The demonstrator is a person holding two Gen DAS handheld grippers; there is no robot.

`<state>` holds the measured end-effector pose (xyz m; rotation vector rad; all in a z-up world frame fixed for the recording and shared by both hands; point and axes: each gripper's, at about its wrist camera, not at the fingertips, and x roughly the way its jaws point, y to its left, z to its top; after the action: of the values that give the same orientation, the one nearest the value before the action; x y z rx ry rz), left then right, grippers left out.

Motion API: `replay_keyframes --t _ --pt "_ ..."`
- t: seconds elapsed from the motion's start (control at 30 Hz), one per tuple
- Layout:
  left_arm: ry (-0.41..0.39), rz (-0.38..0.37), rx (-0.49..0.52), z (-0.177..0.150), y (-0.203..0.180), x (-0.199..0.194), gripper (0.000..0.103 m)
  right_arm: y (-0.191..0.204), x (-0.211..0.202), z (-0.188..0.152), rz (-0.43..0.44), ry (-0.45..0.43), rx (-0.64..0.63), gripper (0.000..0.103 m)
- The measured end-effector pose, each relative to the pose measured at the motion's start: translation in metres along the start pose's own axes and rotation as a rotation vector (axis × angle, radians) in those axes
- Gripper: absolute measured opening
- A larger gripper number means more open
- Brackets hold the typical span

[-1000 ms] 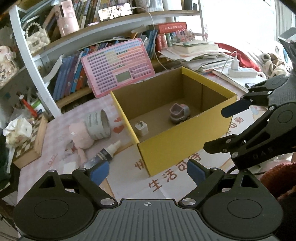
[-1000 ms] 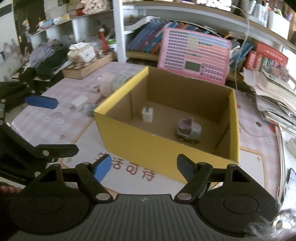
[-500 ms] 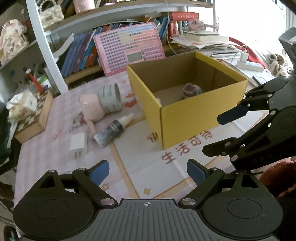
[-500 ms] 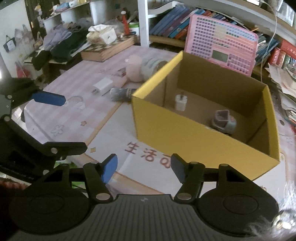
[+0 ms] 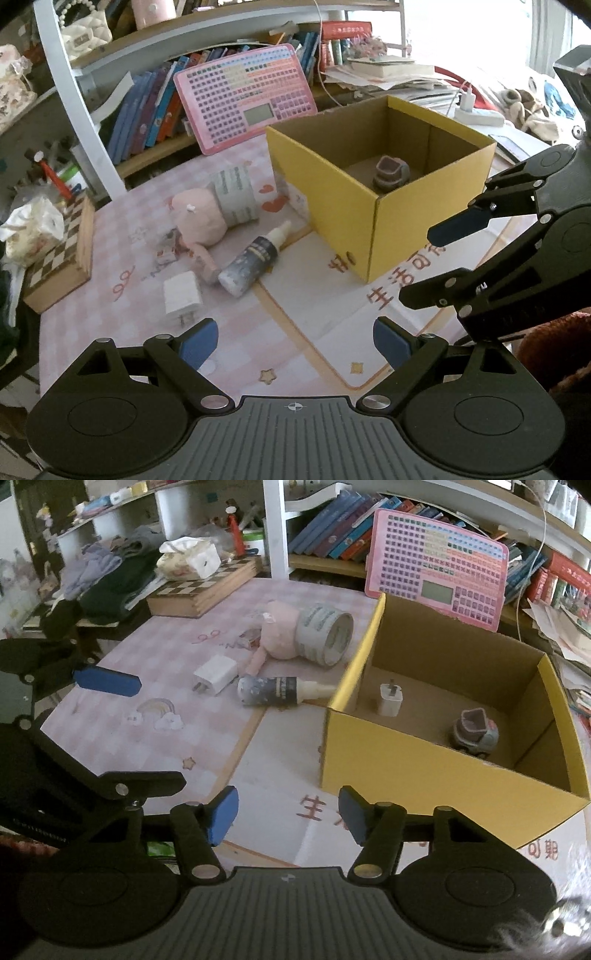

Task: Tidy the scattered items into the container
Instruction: 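Raise both tools out of the box and withdraw, then move the right tool to the spray bottle while the left tool approaches the white charger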

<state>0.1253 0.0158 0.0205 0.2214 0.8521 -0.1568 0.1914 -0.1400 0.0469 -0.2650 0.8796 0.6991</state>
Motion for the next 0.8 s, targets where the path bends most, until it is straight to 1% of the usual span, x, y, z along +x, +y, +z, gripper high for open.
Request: replay_keyframes --t 0.1,0.27,0.53,0.63,0.73,0.8 --pt "-0.001 -0.009 0.010 -0.006 0.013 0.001 0.093 0.011 0.007 0.003 -0.011 0.000 0.016 0.057" --pt "-0.021 0.013 0.048 -0.014 0.039 0.008 0.093 0.029 0.021 0.012 -0.039 -0.006 0.035 0.054" --pt "-0.074 0.012 0.038 -0.021 0.083 0.026 0.091 0.051 0.051 0.042 -0.095 -0.062 0.112 0.054" --pt "-0.075 0.007 0.041 -0.022 0.096 0.036 0.086 0.057 0.064 0.053 -0.112 -0.061 0.143 0.054" --pt "-0.071 0.007 0.056 -0.023 0.106 0.048 0.079 0.058 0.077 0.061 -0.126 -0.056 0.193 0.054" --pt "-0.072 0.010 0.063 -0.021 0.110 0.056 0.073 0.058 0.087 0.068 -0.138 -0.050 0.228 0.054"
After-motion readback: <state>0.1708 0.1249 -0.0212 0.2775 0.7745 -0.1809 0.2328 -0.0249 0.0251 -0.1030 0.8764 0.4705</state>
